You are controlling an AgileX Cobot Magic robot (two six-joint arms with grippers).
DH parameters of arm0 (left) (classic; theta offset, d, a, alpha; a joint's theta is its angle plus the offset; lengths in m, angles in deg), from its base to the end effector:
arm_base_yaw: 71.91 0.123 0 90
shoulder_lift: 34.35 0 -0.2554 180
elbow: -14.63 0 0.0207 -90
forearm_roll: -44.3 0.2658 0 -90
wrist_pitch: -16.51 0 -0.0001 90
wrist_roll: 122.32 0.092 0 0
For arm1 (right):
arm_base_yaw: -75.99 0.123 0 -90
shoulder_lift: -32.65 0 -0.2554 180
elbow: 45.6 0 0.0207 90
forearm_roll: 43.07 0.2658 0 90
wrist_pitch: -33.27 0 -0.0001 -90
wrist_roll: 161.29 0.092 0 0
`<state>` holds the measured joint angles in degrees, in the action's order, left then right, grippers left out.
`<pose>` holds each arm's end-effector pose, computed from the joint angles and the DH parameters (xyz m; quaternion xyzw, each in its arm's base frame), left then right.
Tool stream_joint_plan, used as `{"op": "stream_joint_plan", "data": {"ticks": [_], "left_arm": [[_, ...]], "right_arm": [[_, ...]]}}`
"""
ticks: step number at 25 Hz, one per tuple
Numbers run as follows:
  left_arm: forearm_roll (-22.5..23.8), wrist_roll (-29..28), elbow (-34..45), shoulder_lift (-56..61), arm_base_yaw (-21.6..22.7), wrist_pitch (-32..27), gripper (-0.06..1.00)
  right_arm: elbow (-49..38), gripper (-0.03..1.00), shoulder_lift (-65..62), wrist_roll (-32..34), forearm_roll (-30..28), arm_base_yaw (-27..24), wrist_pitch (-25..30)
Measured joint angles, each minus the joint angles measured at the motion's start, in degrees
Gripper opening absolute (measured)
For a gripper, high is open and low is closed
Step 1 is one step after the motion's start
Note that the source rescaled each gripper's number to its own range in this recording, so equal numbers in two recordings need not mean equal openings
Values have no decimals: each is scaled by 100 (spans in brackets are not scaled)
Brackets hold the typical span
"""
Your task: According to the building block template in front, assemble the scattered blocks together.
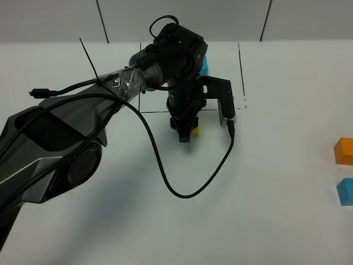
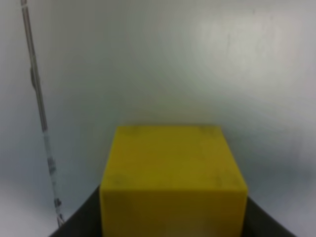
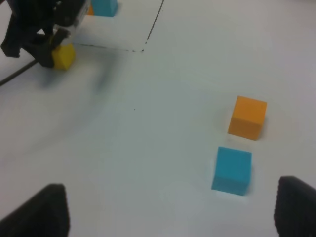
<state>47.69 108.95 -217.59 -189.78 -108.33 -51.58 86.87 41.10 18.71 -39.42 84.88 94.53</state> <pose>0.4131 -0.2985 0.0978 0.6968 0.7126 0.0378 0.0715 0.0365 0.0109 0.2843 -0.0676 0.8506 0.0721 0.5164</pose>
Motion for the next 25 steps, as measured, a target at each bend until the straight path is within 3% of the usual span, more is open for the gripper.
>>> {"op": "stream_joint_plan", "data": {"ticks": [4, 10, 13, 19, 25], "left_arm": [[4, 5, 0, 0, 0, 0, 6], [11, -7, 0, 86, 0, 0, 73], [14, -138, 0, 193, 0, 0, 94], [25, -1063, 0, 719, 34, -10, 97], [-151, -2008, 159, 1446, 447, -15, 97]], "right_arm": [[0, 71, 0, 0, 0, 0, 0], [0, 71, 0, 0, 0, 0, 0], [0, 71, 0, 0, 0, 0, 0], [0, 71, 0, 0, 0, 0, 0], [0, 71, 0, 0, 0, 0, 0]]}}
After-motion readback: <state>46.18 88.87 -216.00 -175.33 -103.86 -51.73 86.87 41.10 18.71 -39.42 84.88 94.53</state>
